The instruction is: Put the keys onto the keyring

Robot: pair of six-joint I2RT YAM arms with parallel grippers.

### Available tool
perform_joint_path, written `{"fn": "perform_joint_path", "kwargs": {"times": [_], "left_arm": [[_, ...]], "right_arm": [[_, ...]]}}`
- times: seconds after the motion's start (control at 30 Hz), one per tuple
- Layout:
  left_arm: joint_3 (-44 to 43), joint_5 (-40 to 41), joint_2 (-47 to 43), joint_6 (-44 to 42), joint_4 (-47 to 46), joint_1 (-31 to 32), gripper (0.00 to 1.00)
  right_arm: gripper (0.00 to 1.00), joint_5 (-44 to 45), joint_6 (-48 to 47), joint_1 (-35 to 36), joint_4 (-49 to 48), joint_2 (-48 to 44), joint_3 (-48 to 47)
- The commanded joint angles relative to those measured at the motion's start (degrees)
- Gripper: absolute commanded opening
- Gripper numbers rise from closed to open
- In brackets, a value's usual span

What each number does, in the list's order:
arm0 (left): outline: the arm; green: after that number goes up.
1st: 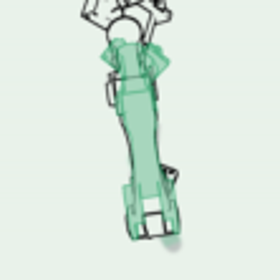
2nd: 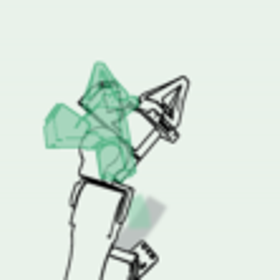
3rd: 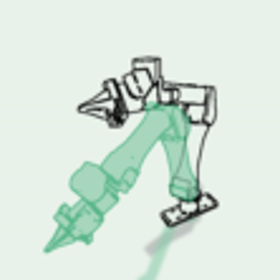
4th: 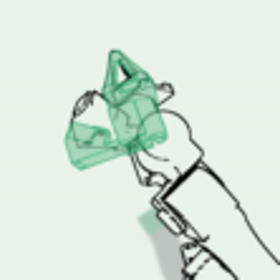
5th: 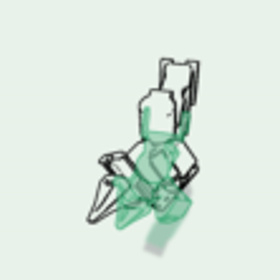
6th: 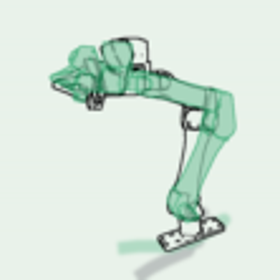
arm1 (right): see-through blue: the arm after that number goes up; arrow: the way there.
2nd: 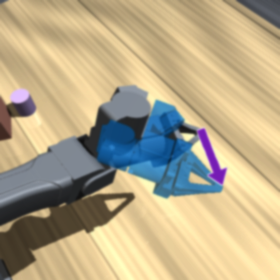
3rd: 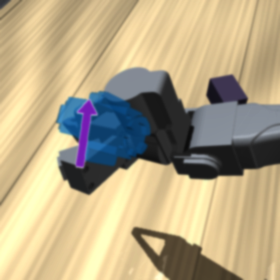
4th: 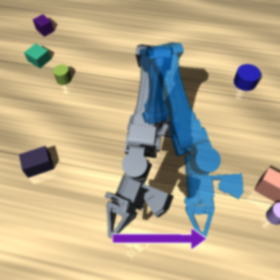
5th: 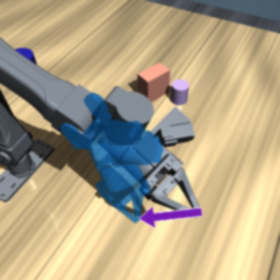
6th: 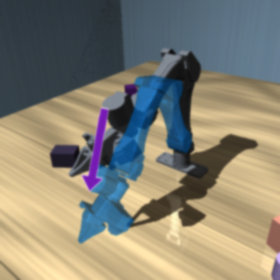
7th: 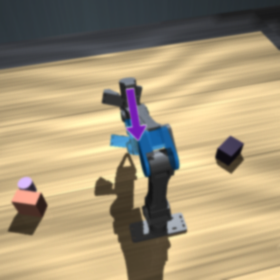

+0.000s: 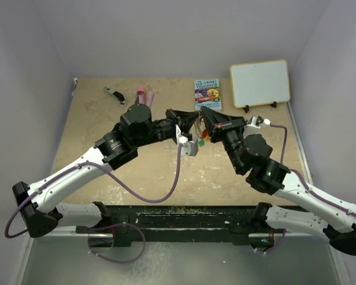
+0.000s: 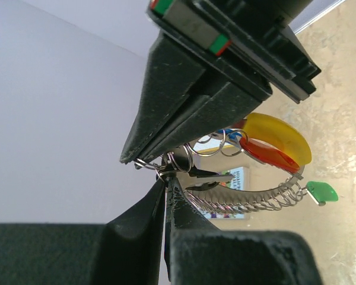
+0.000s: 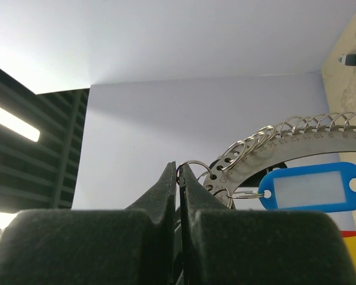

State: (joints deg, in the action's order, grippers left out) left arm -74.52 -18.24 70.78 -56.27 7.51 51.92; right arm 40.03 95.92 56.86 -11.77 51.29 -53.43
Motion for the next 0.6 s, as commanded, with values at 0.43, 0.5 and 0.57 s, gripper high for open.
{"fn": "perform_joint_path", "kwargs": {"times": [0.43, 0.5, 0.57], "left_arm": [[6.5, 9.1, -2.6, -15.0, -14.8, 5.7, 0.03], [5.8, 11.0, -2.7, -14.0, -14.5, 5.7, 0.06], [5.0, 12.1, -2.9, -13.0, -12.9, 5.7, 0.1]], "right_arm": [[0.0, 2.4, 4.3, 0.0, -4.8, 0.5, -2.0], [0.0, 2.6, 4.2, 0.0, -4.2, 0.0, -1.8], [0.0, 2.7, 3.8, 0.0, -3.8, -0.5, -1.6]]}}
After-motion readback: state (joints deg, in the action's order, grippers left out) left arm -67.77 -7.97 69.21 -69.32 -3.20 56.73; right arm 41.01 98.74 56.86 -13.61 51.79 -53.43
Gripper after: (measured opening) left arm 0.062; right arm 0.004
